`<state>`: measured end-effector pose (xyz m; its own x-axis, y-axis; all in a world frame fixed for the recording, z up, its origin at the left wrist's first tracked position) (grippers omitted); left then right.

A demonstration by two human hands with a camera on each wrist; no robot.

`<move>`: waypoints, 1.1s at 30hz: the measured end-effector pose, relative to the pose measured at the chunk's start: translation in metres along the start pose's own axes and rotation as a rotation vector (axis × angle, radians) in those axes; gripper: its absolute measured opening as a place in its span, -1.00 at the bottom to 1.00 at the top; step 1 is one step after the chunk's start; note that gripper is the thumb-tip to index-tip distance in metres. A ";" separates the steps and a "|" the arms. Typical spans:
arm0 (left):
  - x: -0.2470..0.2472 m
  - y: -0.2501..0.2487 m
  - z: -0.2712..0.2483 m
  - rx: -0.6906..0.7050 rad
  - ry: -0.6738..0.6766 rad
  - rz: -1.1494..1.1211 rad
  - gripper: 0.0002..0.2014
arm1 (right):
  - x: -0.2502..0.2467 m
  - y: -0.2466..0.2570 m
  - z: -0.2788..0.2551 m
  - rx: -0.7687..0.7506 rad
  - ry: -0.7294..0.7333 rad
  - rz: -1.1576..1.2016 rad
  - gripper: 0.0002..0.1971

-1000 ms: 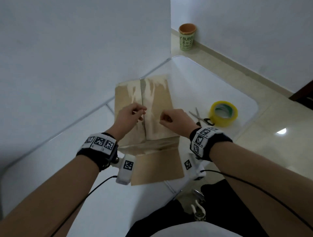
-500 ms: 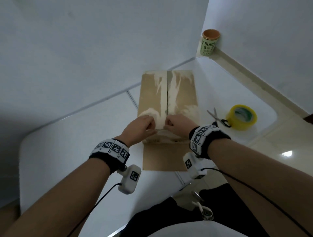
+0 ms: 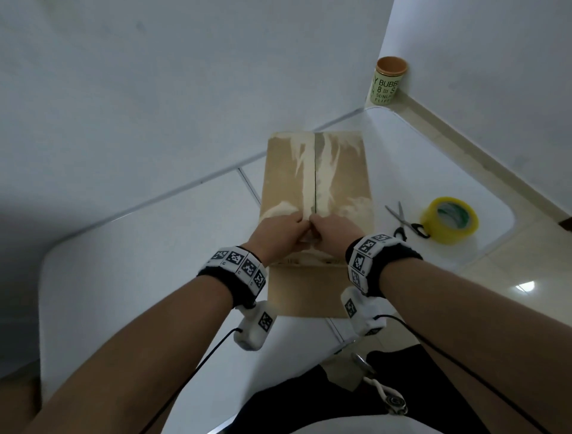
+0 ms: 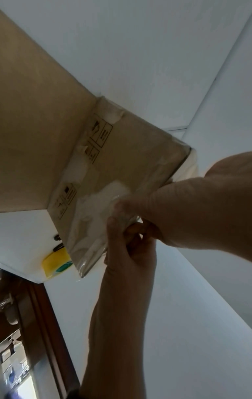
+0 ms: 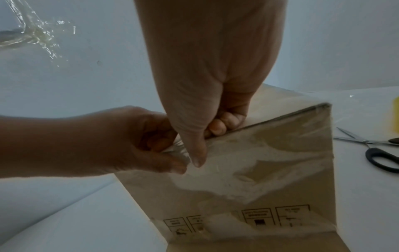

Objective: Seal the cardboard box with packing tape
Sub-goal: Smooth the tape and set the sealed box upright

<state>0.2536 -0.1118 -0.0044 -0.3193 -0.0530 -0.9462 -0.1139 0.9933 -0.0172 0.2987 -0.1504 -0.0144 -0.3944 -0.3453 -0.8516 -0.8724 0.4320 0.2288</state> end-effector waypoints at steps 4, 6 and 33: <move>0.001 0.023 -0.015 0.002 0.044 0.029 -0.71 | 0.000 -0.001 -0.001 0.011 0.042 0.020 -0.89; 0.007 0.044 -0.024 -0.025 0.085 0.011 -0.70 | 0.001 -0.001 -0.001 0.015 0.060 0.024 -0.88; -0.008 0.044 -0.022 -0.204 0.130 -0.112 -0.31 | -0.002 0.006 -0.007 -0.005 0.027 -0.013 -0.91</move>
<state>0.2301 -0.0697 0.0096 -0.4103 -0.1877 -0.8924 -0.3390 0.9399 -0.0418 0.2927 -0.1530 -0.0076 -0.3905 -0.3732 -0.8416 -0.8788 0.4234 0.2200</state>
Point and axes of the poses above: each hand's wrist, its own z-axis towards the middle knuckle, its own x-axis out of the palm, y = z × x, the point moved 10 cm from there along z, towards the middle knuckle, and after that the axes turned 10 degrees about y, right-handed, at the moved point
